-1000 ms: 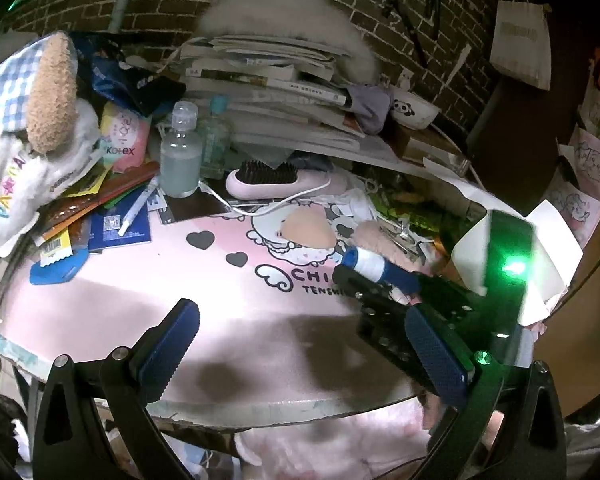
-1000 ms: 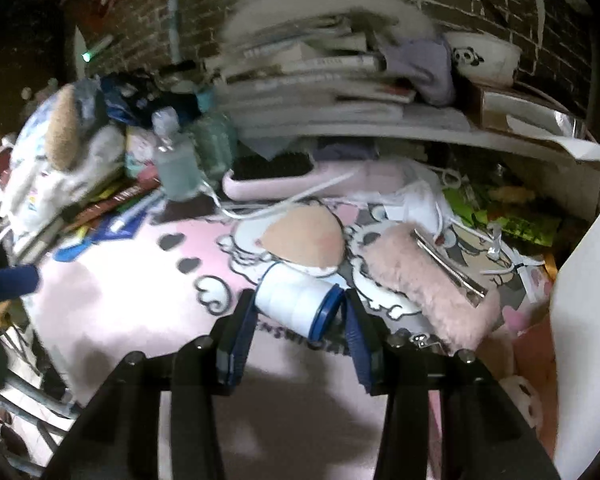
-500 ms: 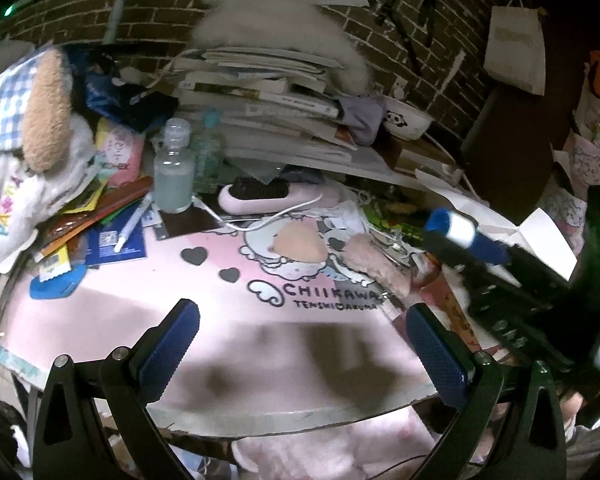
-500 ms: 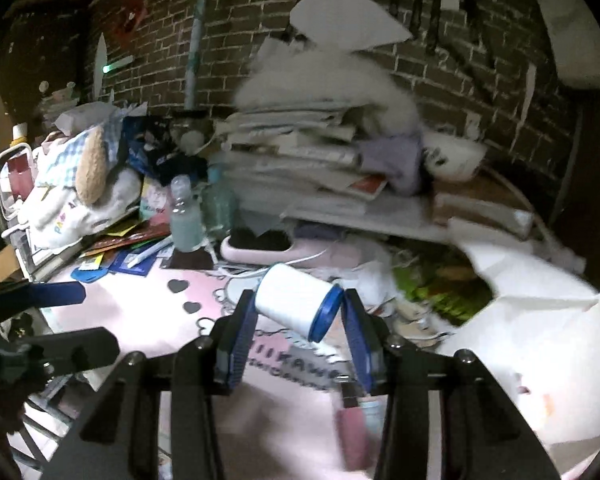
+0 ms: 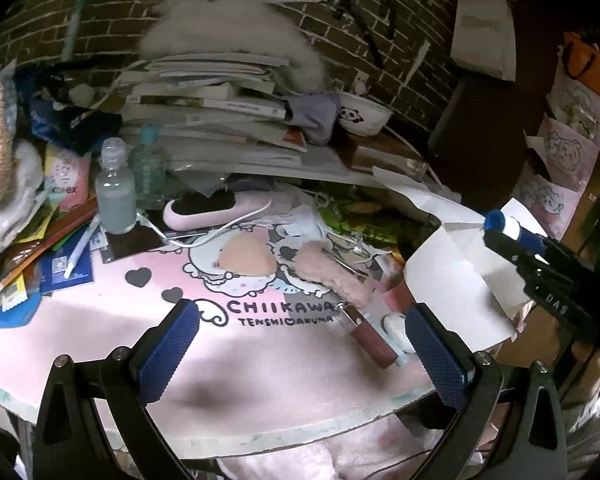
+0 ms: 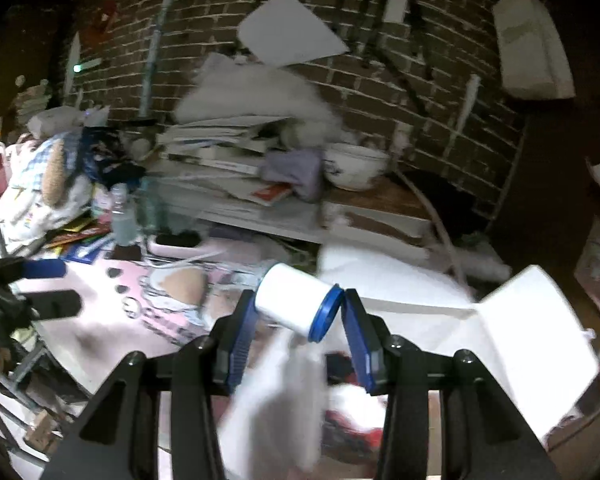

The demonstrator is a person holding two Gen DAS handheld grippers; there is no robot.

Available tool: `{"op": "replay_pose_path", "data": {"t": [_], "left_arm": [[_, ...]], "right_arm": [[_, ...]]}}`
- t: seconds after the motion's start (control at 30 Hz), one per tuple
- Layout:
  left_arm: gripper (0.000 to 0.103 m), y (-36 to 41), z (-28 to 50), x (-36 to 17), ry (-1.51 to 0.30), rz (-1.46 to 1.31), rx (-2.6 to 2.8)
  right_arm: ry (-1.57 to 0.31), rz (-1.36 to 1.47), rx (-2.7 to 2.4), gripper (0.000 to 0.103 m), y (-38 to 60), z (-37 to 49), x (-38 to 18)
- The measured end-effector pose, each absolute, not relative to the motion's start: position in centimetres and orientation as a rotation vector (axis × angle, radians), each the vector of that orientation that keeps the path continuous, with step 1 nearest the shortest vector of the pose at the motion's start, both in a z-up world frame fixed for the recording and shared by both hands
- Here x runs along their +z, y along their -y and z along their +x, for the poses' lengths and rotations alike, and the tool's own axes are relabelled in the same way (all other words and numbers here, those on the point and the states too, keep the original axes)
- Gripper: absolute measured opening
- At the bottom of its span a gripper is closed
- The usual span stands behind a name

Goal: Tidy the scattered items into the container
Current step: 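Carry the white bottle into the white box and open the right gripper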

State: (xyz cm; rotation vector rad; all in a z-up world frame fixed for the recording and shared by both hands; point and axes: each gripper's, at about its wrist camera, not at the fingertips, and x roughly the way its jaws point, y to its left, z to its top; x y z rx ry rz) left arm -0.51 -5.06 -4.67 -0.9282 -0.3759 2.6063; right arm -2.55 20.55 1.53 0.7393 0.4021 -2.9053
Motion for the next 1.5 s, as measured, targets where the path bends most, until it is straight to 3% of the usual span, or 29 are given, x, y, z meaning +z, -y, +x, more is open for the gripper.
{"op": "replay_pose_path", "data": {"t": [0.33,0.83,1.17,1.27,1.33,1.5], "left_arm": [[0.103,3.8,-0.6,-4.8,0.347,-0.942,2.584],[0.103,3.4,-1.0,-5.1,0.340,-0.965,2.575],[0.103,3.3,-1.2,-5.3,0.329,-0.973,2.569],[0.103,3.3,-1.3,-5.5,0.321,-0.980,2.569],[0.103,3.3,-1.5,-5.6,0.323,-0.987,2.569],[0.103,3.2,-1.7,-6.0,0.323,-1.001,2.564]], "right_arm": [[-0.389,1.001,-2.888,0.040,-27.1,-4.3,1.2],[-0.386,1.527,-2.546,0.040,-29.5,-9.0,-1.1],[-0.533,1.682,-2.466,0.041,-29.4,-11.6,-1.6],[-0.591,1.689,-2.457,0.049,-29.2,-11.8,-1.8],[-0.623,1.659,-2.481,0.066,-29.1,-11.7,-1.6],[-0.580,1.569,-2.546,0.067,-28.9,-11.3,-0.1]]}}
